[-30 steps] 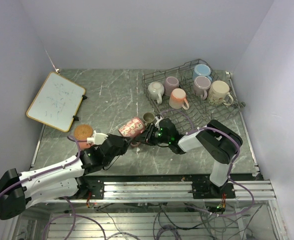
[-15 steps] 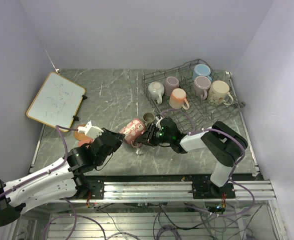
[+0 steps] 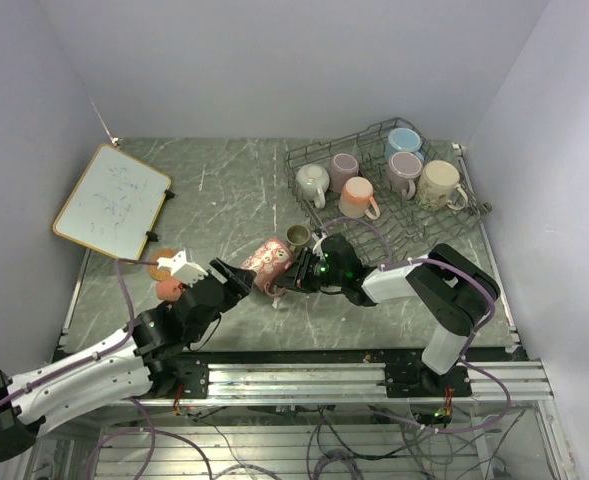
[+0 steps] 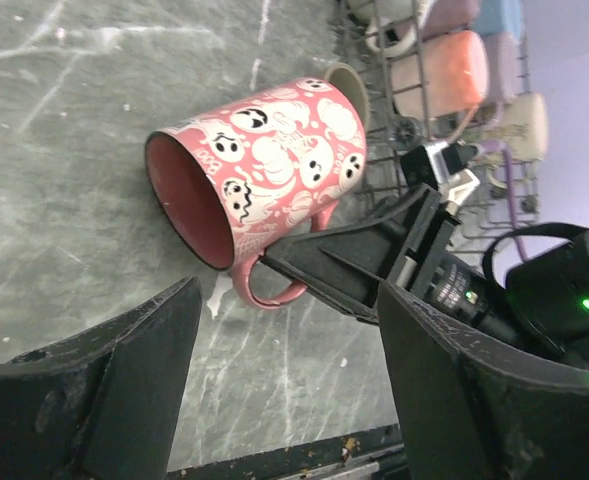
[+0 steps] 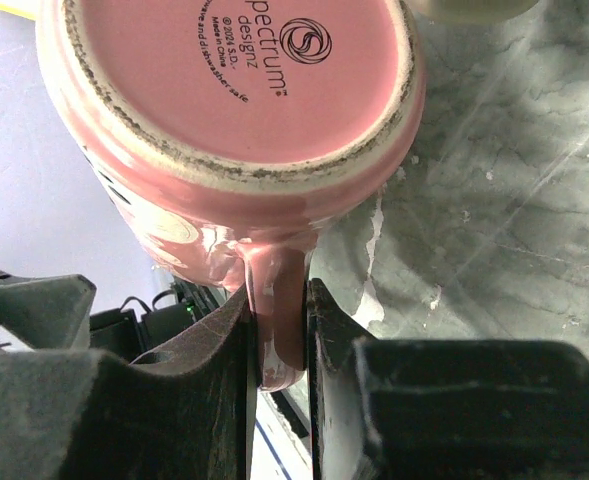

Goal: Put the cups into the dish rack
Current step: Pick up the cup at the center of the board.

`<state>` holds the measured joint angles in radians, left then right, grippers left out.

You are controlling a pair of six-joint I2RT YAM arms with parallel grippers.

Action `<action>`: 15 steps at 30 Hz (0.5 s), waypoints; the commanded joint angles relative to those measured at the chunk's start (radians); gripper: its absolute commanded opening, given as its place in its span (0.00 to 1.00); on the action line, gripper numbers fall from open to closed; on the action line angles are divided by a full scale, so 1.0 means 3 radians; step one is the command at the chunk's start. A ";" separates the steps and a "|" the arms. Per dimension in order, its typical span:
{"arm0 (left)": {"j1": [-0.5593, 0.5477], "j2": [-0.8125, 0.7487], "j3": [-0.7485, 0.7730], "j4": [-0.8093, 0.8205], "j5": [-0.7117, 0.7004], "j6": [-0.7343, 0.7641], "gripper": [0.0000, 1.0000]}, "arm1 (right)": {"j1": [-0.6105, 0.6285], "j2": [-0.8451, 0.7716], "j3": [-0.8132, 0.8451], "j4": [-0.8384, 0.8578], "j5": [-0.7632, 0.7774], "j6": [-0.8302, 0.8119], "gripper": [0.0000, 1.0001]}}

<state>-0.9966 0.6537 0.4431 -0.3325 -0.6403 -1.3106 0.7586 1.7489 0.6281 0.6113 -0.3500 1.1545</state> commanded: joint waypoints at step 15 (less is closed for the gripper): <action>0.1277 0.0784 -0.0967 0.2970 0.1739 0.0219 0.78 | -0.0075 -0.0032 0.0087 0.0419 0.0027 0.0033 0.10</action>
<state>-0.6304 0.7891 0.1726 0.2726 -0.2317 -1.2301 0.7563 1.7493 0.6281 0.6167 -0.3523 1.1515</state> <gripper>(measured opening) 0.786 0.195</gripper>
